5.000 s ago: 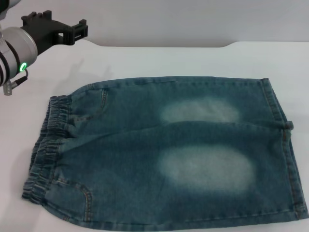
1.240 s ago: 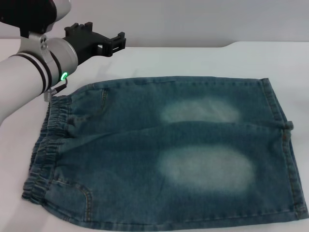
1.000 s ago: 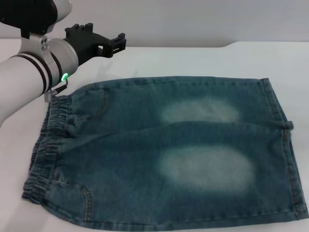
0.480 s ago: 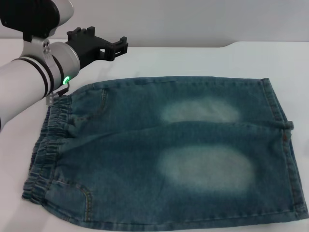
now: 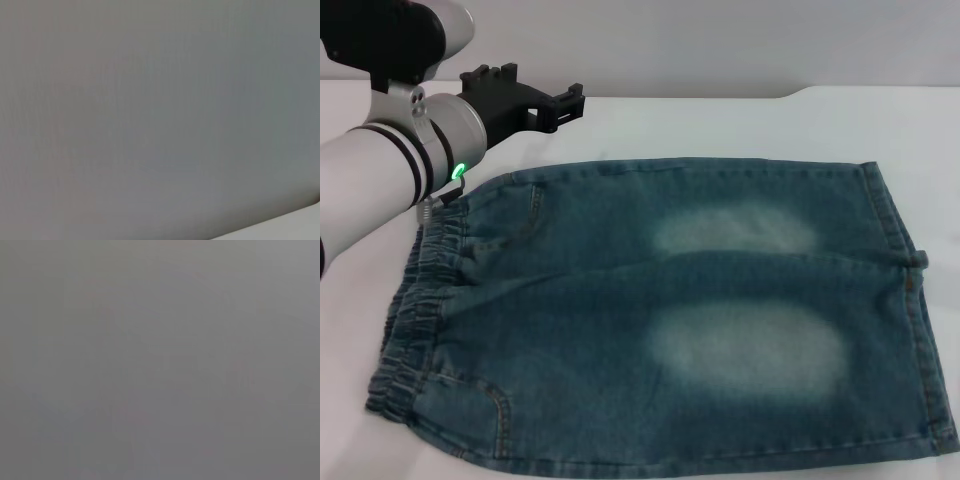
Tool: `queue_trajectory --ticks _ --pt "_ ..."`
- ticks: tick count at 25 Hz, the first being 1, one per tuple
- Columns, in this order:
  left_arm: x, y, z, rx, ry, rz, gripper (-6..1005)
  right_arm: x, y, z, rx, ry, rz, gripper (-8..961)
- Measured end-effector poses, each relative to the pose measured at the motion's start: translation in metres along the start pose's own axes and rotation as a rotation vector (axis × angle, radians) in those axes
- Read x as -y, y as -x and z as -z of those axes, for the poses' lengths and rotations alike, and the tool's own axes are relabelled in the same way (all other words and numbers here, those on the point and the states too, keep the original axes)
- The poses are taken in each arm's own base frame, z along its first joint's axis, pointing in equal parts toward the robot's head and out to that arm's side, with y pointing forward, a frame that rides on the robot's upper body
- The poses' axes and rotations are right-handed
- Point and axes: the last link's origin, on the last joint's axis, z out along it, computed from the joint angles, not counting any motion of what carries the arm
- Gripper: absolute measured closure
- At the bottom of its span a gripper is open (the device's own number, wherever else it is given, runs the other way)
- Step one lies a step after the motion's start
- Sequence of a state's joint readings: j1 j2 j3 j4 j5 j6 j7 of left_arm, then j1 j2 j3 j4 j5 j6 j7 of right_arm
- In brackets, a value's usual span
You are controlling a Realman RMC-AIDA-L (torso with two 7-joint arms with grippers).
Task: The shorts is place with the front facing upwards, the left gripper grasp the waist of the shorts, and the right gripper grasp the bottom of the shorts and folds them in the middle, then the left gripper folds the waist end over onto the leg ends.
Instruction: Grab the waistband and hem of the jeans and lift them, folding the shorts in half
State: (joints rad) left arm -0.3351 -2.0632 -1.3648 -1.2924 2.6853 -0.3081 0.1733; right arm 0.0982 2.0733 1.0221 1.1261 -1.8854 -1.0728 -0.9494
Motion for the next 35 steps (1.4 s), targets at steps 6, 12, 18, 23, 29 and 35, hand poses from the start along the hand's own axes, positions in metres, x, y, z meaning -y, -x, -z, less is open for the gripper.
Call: queue_trajectory --ticks 6,12,18,23,29,35 --pt "0.000 0.002 0.000 0.004 0.004 0.016 151 0.004 0.004 0.011 0.250 0.089 -0.146 468" --pt "0.000 0.002 0.000 0.005 0.006 0.016 151 0.018 -0.005 0.021 0.374 0.262 -0.552 468" --pt "-0.003 -0.001 -0.001 0.003 0.013 0.008 151 0.014 -0.029 0.014 0.129 0.308 -0.675 468" --pt "-0.005 -0.004 -0.002 -0.002 0.019 0.003 151 0.004 -0.031 -0.001 -0.048 0.311 -0.562 469" --pt "-0.006 -0.006 -0.003 -0.003 0.022 -0.001 151 0.005 -0.019 -0.030 -0.338 0.320 -0.436 469" --pt "-0.007 -0.005 -0.003 -0.003 0.024 0.001 151 0.031 0.001 -0.054 -0.602 0.397 -0.399 469"
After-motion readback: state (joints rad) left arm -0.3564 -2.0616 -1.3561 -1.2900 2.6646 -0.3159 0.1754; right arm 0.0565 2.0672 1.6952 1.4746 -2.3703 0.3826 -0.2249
